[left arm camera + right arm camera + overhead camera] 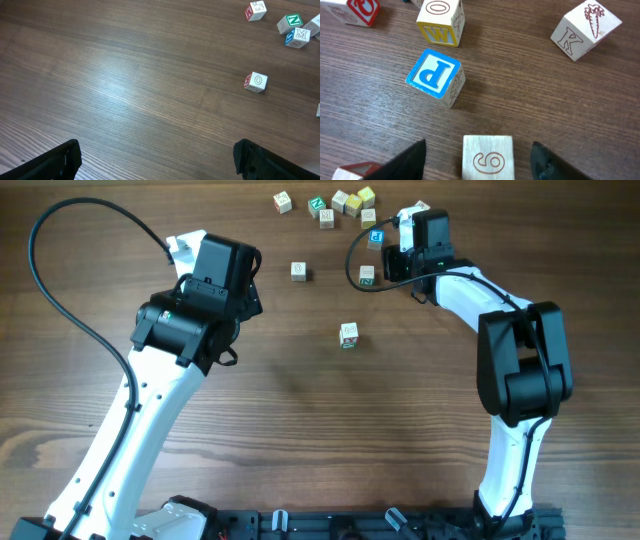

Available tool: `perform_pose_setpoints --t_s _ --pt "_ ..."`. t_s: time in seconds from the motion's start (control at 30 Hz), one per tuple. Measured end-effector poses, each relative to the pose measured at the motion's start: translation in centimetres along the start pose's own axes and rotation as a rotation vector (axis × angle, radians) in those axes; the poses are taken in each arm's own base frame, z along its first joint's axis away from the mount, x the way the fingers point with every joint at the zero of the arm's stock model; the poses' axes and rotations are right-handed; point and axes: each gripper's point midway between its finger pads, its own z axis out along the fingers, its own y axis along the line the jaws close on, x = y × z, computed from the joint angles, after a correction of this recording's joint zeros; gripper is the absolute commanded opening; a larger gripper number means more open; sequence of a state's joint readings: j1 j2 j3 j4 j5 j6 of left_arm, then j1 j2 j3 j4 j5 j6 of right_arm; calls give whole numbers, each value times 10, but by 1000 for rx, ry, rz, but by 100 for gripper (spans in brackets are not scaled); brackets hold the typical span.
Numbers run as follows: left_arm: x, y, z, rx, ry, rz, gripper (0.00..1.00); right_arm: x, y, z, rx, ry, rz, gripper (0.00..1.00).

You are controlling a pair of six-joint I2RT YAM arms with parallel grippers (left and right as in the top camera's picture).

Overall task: Form a tower
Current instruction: 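Reach the right gripper to a white block with a 6, then grasp the 6 block with the right gripper and lift it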

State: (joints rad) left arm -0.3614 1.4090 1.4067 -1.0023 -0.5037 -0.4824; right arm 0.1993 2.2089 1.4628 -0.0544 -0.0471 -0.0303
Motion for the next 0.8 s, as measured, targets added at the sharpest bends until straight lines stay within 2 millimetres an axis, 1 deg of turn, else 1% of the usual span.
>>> perform_pose_setpoints --t_s 0.03,0.13,0.17,0.2,0.23,0.37,0.47,0.5,0.53,0.57,0.67,0.73,0.8 --pt "0 0 0 0 0 0 100 -2 0 1 1 -8 -2 49" --pt "0 0 0 0 0 0 100 -2 -1 1 7 -9 3 47" --pt "0 0 0 0 0 0 100 -1 -1 1 8 -8 3 47" --pt "0 0 0 0 0 0 100 -1 -2 1 10 -8 2 53" --pt "0 0 0 0 0 0 100 -1 -2 1 12 -8 2 56" --pt "0 0 0 0 0 0 100 1 -3 2 16 -2 6 54" --pt "0 0 0 0 0 0 100 10 -4 10 19 13 7 48" --pt "0 0 0 0 0 0 100 14 -4 14 19 22 7 43" --pt "0 0 0 0 0 0 100 15 -5 16 25 19 7 42" --pt "0 0 0 0 0 0 100 12 -7 16 38 9 6 39" --pt "0 0 0 0 0 0 100 14 -9 16 52 15 8 31" --pt "0 0 0 0 0 0 100 16 -10 14 55 30 7 29" --pt "0 0 0 0 0 0 100 13 -9 1 55 52 15 27"
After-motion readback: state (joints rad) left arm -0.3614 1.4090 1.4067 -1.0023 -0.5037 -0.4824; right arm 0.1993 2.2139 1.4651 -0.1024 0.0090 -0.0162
